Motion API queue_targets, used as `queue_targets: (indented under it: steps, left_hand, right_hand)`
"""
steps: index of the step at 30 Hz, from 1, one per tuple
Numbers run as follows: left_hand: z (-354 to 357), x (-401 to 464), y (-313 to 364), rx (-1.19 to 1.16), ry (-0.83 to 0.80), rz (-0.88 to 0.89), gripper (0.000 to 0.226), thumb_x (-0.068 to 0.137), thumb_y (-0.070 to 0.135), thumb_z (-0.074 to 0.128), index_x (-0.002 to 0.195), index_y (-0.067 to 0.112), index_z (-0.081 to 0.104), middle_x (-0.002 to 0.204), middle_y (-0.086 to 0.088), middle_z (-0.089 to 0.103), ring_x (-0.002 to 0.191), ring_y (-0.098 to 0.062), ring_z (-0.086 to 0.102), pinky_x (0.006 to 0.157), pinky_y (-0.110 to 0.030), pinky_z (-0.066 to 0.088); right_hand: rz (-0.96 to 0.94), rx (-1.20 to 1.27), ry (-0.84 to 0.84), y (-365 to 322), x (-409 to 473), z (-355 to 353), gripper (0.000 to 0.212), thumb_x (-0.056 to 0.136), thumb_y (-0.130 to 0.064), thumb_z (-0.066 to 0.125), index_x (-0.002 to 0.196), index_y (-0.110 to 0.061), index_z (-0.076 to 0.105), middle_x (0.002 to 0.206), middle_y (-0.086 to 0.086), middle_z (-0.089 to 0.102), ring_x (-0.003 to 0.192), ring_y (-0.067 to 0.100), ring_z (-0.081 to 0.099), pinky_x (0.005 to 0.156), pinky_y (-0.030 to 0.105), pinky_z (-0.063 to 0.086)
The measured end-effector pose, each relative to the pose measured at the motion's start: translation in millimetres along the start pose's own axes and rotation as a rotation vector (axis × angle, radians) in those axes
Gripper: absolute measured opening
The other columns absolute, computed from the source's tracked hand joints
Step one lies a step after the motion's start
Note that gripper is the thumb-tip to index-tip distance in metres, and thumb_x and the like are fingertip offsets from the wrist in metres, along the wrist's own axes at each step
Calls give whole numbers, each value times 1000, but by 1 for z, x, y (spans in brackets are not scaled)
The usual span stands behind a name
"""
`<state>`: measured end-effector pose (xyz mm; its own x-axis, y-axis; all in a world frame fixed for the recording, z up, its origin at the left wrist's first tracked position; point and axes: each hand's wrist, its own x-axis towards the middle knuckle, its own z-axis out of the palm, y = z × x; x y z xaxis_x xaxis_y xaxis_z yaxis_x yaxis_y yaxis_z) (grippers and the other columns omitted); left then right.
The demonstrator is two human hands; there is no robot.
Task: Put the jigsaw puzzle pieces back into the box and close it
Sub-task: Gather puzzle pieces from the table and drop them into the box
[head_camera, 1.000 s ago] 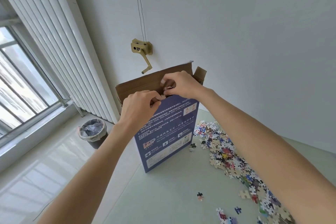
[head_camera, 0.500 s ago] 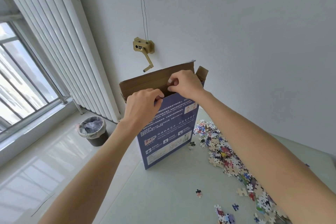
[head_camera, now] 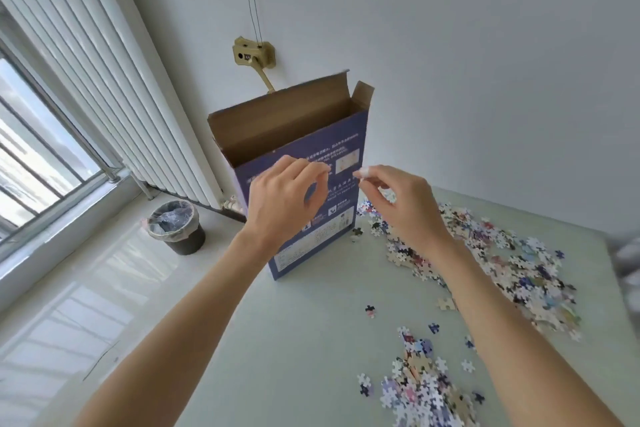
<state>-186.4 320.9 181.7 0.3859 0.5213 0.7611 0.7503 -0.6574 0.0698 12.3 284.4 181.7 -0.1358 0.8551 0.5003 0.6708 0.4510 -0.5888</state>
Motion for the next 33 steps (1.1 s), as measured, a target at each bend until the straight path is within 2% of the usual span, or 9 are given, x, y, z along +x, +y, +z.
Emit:
queue_targets:
  steps: [4, 8, 11, 15, 18, 21, 26, 29, 33]
  left_hand:
    - [25, -52, 59, -300, -159, 7, 15, 88, 17, 56, 93, 17, 70, 78, 7, 69, 70, -10, 62, 55, -24, 52]
    - [63, -128, 108, -490, -568, -214, 21, 89, 20, 53, 105, 22, 66, 88, 8, 68, 77, -9, 62, 68, -32, 56]
    - [90, -179, 131, -440, -919, -417, 38, 86, 22, 61, 123, 25, 55, 110, 1, 63, 91, -11, 58, 83, -30, 51]
    - [108, -234, 148, -187, -1318, -615, 83, 77, 38, 72, 144, 19, 26, 136, -14, 38, 120, -31, 43, 98, -38, 40]
    - [108, -264, 168, -212, -1338, -659, 98, 69, 48, 77, 144, 17, 23, 137, -14, 28, 122, -32, 36, 101, -41, 36]
    - [112, -275, 190, -319, -1312, -617, 109, 63, 49, 80, 146, 19, 16, 139, -13, 23, 124, -30, 31, 104, -43, 35]
    - [130, -273, 211, -379, -1284, -505, 131, 55, 50, 84, 149, 18, -2, 137, -10, 22, 121, -27, 29, 106, -40, 32]
    - [136, -271, 212, -375, -1242, -468, 123, 57, 49, 83, 149, 22, 6, 136, -6, 27, 120, -24, 30, 102, -35, 35]
    - [141, -271, 213, -354, -1191, -403, 95, 65, 47, 79, 142, 27, 27, 134, -4, 33, 120, -22, 32, 99, -33, 38]
  right_hand:
    - [192, -68, -104, 31, -112, -8, 20, 87, -11, 63, 106, -10, 66, 95, 0, 69, 82, 7, 62, 76, 22, 53]
    - [585, -152, -279, 60, -226, -13, 35, 89, -16, 60, 123, -11, 55, 114, 3, 60, 103, 14, 55, 90, 27, 45]
    - [862, -235, -425, 78, -301, -14, 51, 88, -24, 60, 135, -13, 42, 134, 9, 45, 120, 24, 44, 97, 31, 38]
    - [1155, -301, -555, 87, -372, 1, 84, 77, -47, 69, 142, -15, 26, 137, 15, 29, 124, 34, 34, 98, 39, 36]
    - [1201, -311, -463, 83, -391, 21, 98, 67, -53, 74, 142, -15, 23, 135, 14, 25, 124, 31, 27, 97, 39, 36]
    - [1126, -276, -397, 83, -377, 46, 103, 63, -50, 79, 141, -16, 22, 135, 13, 25, 121, 30, 28, 90, 39, 43]
    - [899, -406, -543, 93, -355, 72, 117, 57, -57, 79, 145, -18, 12, 136, 15, 24, 118, 30, 31, 87, 37, 48]
    - [832, -472, -610, 105, -350, 67, 114, 54, -65, 75, 141, -15, 20, 129, 13, 31, 110, 26, 37, 86, 33, 46]
    - [743, -536, -578, 120, -342, 58, 86, 59, -60, 75, 124, -16, 39, 130, 11, 35, 113, 25, 36, 92, 35, 42]
